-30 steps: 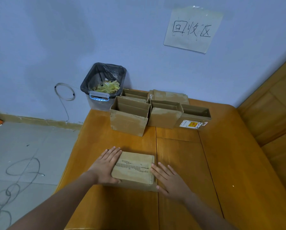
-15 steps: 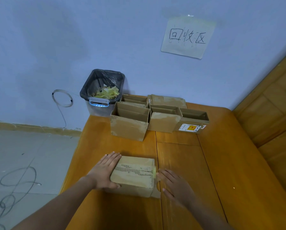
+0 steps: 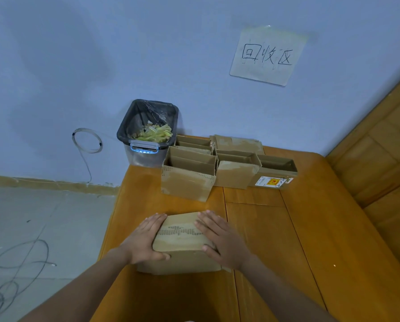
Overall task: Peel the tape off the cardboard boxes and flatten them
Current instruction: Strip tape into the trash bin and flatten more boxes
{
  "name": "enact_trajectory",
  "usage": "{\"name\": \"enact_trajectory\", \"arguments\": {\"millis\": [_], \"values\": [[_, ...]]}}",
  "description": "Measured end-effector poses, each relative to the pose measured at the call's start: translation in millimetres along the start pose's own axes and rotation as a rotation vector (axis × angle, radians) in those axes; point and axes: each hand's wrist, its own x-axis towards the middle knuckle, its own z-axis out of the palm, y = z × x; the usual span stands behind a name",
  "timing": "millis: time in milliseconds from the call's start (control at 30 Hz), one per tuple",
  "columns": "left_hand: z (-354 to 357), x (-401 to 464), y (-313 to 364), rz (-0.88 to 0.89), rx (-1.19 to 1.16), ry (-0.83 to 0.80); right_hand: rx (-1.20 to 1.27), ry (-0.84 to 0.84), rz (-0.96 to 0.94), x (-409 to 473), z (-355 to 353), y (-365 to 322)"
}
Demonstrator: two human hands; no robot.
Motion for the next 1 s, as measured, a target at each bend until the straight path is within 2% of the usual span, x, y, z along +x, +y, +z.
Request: {"name": "enact_trajectory", "arguments": {"millis": [333,633,1000], "values": [[1.7,-5.0,-5.9,-0.021,-0.101,0.015,0.153,-0.026,0.084,-17.7,2.6,9.5],[2.7,-6.1,-4.2,-0.095,-0.131,0.025,0.162,-0.218,0.174,-49.6,20.0,33.0],[0.5,4.9,8.8,-0.107,-0.08,0.025,0.207,-0.274,0.218,-67.8,32.8,54.4]]}}
